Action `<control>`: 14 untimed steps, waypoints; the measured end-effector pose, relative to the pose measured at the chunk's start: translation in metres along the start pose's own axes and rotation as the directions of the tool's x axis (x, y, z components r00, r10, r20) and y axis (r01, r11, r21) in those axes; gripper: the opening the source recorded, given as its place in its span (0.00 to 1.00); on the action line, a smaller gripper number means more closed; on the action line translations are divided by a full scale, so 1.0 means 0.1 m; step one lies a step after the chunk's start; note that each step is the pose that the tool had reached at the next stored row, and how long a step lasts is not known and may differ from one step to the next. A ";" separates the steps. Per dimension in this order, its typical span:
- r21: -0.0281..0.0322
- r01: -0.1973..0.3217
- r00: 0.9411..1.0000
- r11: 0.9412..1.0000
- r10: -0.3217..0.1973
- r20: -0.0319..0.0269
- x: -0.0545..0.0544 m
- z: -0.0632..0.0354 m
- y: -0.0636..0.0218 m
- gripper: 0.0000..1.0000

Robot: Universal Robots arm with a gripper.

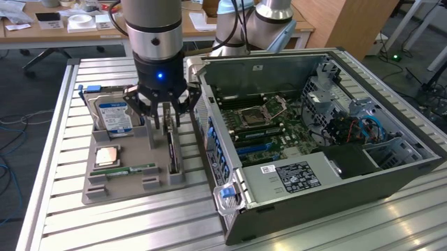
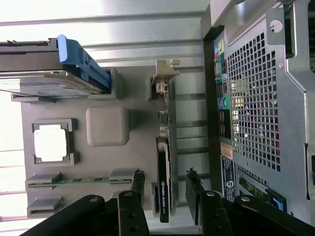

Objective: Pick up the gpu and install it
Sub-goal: 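Pick up the gpu and move the gpu toward the slot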

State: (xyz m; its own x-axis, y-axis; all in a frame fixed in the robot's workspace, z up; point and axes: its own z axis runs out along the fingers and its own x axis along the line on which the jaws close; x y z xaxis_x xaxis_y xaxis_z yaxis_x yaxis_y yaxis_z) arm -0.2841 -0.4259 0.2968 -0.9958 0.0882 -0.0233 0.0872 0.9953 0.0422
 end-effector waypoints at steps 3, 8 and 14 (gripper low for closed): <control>0.000 0.000 1.000 1.000 0.000 0.000 0.00 0.021 -0.001 0.47; 0.000 0.000 1.000 1.000 0.000 0.000 0.00 0.028 -0.002 0.47; 0.000 0.000 1.000 1.000 0.000 0.000 0.00 0.058 -0.002 0.47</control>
State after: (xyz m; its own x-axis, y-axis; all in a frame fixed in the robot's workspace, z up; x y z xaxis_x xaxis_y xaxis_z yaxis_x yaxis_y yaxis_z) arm -0.2841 -0.4259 0.2910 -0.9958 0.0882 -0.0234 0.0871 0.9953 0.0422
